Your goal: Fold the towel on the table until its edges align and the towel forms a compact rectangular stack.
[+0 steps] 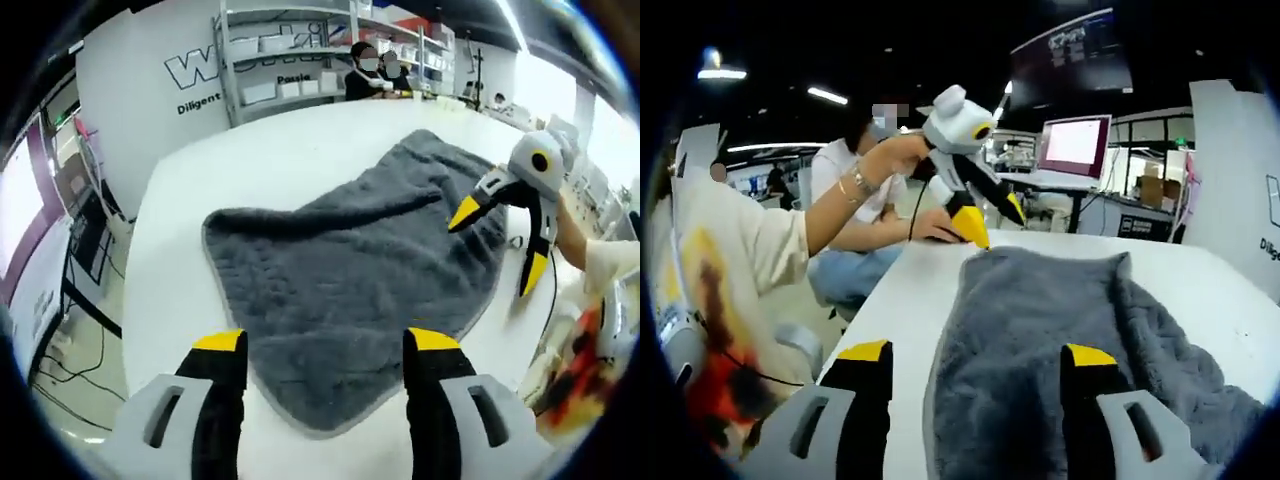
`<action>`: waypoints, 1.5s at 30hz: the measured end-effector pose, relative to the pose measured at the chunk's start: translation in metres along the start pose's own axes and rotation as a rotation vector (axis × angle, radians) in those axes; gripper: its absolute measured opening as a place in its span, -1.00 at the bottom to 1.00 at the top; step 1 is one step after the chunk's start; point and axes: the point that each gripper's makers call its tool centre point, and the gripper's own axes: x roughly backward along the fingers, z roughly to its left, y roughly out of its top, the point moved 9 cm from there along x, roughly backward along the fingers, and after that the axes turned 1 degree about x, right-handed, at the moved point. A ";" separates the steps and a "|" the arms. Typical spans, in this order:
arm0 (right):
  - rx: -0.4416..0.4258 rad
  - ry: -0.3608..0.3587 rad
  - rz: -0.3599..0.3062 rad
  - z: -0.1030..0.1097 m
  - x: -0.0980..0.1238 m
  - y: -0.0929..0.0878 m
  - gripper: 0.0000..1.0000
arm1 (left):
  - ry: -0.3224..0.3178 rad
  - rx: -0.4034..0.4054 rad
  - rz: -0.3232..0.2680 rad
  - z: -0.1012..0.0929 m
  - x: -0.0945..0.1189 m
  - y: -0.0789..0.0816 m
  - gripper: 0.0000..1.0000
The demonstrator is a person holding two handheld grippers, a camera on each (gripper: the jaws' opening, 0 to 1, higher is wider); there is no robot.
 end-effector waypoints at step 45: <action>-0.232 -0.662 -0.067 -0.119 0.153 -0.051 0.96 | -0.174 -0.019 -0.469 0.011 -0.114 0.065 0.99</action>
